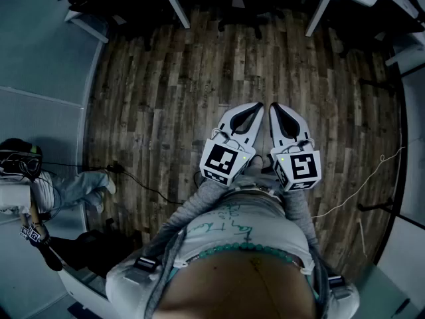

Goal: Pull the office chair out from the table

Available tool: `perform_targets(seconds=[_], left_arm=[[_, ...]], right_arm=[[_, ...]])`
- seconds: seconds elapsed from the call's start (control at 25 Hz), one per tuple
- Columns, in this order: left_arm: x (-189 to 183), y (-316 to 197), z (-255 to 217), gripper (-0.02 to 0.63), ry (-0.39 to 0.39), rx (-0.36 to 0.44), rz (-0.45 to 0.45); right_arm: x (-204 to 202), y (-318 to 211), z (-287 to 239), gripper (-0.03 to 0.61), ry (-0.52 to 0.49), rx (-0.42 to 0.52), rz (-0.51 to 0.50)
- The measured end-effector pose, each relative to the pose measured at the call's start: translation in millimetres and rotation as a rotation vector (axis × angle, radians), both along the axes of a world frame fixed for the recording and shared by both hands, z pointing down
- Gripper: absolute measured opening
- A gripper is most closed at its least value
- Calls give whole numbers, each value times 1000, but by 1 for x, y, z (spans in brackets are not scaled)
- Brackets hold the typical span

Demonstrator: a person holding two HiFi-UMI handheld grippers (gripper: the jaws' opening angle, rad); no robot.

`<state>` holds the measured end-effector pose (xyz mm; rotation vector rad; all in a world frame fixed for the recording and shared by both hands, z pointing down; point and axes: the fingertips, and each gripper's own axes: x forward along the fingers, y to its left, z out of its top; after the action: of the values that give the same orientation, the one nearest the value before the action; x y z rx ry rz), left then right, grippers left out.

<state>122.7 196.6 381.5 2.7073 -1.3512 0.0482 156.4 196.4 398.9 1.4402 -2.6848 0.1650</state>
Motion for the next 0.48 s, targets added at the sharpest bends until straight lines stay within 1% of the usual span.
perform_targets(seconds=[0.12, 0.28, 0.36, 0.48], left_arm=[[10, 1, 5, 11, 9, -6, -5], [20, 6, 15, 11, 22, -19, -13], [24, 8, 16, 11, 37, -32, -28], [24, 11, 18, 11, 46, -44, -57]], right_arm=[[14, -2, 0, 21, -21, 11, 4], [27, 0, 5, 21, -54, -10, -25], [30, 1, 7, 21, -40, -5, -57], [26, 2, 11, 21, 23, 17, -108]])
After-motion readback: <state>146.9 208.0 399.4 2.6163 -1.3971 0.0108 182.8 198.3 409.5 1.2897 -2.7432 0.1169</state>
